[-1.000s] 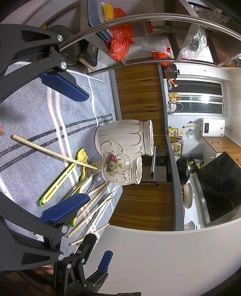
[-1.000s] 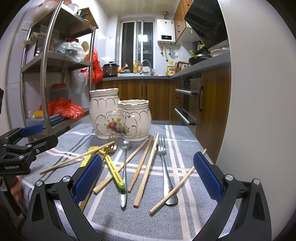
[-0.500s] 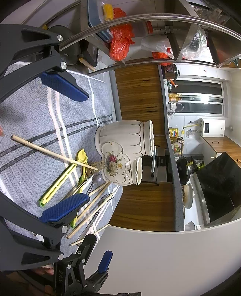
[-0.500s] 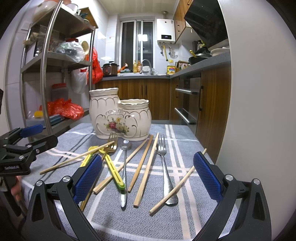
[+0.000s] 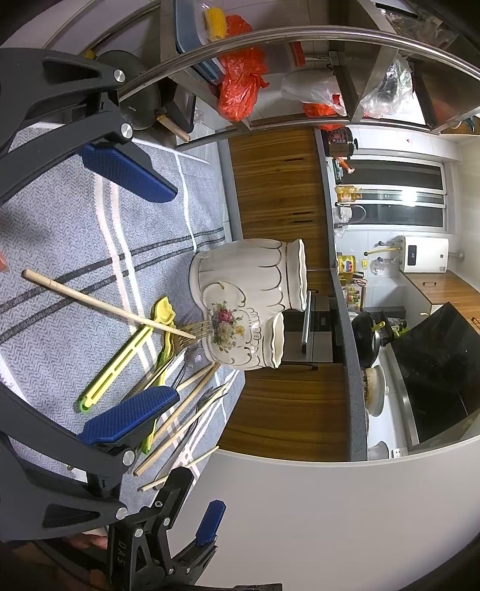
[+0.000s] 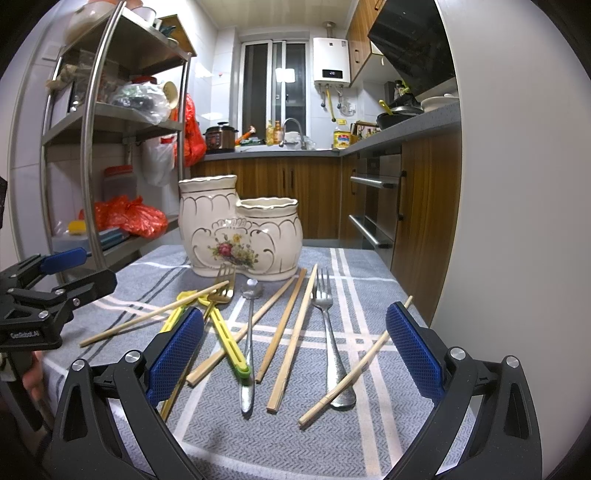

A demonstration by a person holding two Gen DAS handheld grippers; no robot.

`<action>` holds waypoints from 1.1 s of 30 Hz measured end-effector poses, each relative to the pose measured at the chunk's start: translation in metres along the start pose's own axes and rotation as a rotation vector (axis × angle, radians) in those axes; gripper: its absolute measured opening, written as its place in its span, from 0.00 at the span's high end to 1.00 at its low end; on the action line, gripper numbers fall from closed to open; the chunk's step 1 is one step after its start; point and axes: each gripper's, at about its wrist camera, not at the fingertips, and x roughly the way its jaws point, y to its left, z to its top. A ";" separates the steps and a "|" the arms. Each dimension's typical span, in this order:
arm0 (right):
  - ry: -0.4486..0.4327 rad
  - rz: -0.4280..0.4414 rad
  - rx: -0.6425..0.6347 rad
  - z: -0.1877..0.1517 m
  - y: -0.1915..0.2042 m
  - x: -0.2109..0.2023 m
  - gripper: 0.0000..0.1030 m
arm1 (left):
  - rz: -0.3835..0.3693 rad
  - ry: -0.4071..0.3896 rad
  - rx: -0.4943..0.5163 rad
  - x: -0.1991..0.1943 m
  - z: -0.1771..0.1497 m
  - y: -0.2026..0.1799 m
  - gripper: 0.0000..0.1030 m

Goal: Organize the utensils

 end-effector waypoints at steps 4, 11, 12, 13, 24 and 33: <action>-0.001 0.002 -0.001 0.000 0.000 0.000 0.05 | -0.006 0.001 0.001 0.000 0.000 -0.001 0.05; -0.001 0.012 -0.004 -0.002 0.002 0.001 0.05 | -0.015 -0.002 0.009 0.000 0.001 -0.002 0.05; -0.002 0.014 -0.004 -0.002 0.002 0.001 0.05 | -0.018 -0.002 0.008 0.000 0.001 -0.002 0.05; -0.003 0.016 -0.003 -0.002 0.001 0.000 0.05 | -0.023 -0.003 0.006 0.000 0.001 -0.001 0.05; -0.006 0.034 0.018 0.000 -0.004 -0.001 0.05 | -0.062 -0.015 -0.020 -0.002 0.007 0.008 0.05; -0.015 0.038 0.049 0.001 -0.012 -0.002 0.05 | -0.094 0.318 0.071 0.035 0.016 0.013 0.05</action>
